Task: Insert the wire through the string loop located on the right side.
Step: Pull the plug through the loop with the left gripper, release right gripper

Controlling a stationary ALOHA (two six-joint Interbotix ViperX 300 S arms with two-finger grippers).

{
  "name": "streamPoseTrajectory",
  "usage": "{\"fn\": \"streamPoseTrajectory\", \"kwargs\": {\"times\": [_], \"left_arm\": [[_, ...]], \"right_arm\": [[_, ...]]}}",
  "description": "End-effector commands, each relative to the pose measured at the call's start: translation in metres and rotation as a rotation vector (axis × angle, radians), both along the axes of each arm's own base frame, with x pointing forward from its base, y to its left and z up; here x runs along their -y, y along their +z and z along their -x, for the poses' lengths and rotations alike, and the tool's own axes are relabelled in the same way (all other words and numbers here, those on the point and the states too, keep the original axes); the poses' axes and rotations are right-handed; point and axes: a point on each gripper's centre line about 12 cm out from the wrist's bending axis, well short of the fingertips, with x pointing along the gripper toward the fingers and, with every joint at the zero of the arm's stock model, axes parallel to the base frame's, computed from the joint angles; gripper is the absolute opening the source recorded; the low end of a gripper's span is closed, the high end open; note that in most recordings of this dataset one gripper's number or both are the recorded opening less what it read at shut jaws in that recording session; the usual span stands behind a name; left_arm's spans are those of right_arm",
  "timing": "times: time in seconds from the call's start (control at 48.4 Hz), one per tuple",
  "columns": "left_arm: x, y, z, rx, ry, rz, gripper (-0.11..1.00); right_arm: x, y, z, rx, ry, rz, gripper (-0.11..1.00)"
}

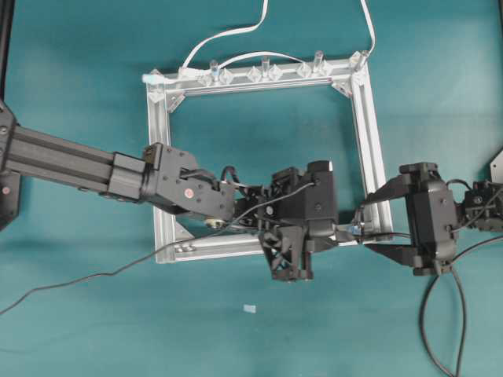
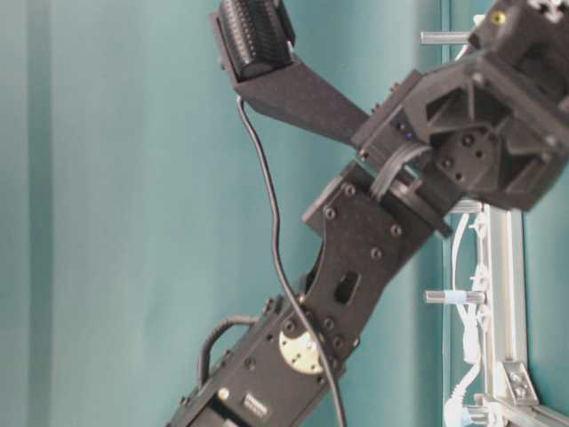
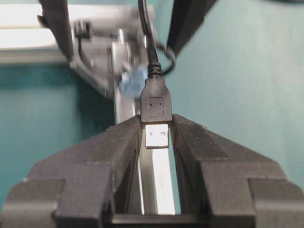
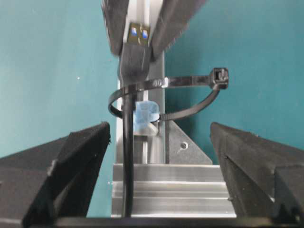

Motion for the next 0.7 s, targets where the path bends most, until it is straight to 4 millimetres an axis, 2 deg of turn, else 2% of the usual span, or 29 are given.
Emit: {"fn": "streamPoseTrajectory", "kwargs": {"times": [0.0, 0.393, 0.682], "left_arm": [[0.003, 0.033, 0.004, 0.051, -0.005, 0.009, 0.21], [0.005, 0.038, 0.042, 0.001, -0.020, 0.005, 0.21], [0.008, 0.042, 0.080, -0.079, -0.038, 0.000, 0.22]], "right_arm": [[-0.001, 0.004, -0.002, 0.017, -0.002, -0.007, 0.96], [-0.001, 0.004, -0.002, 0.016, 0.001, -0.004, 0.95], [-0.001, 0.003, -0.001, 0.011, 0.004, -0.004, 0.95]]}}
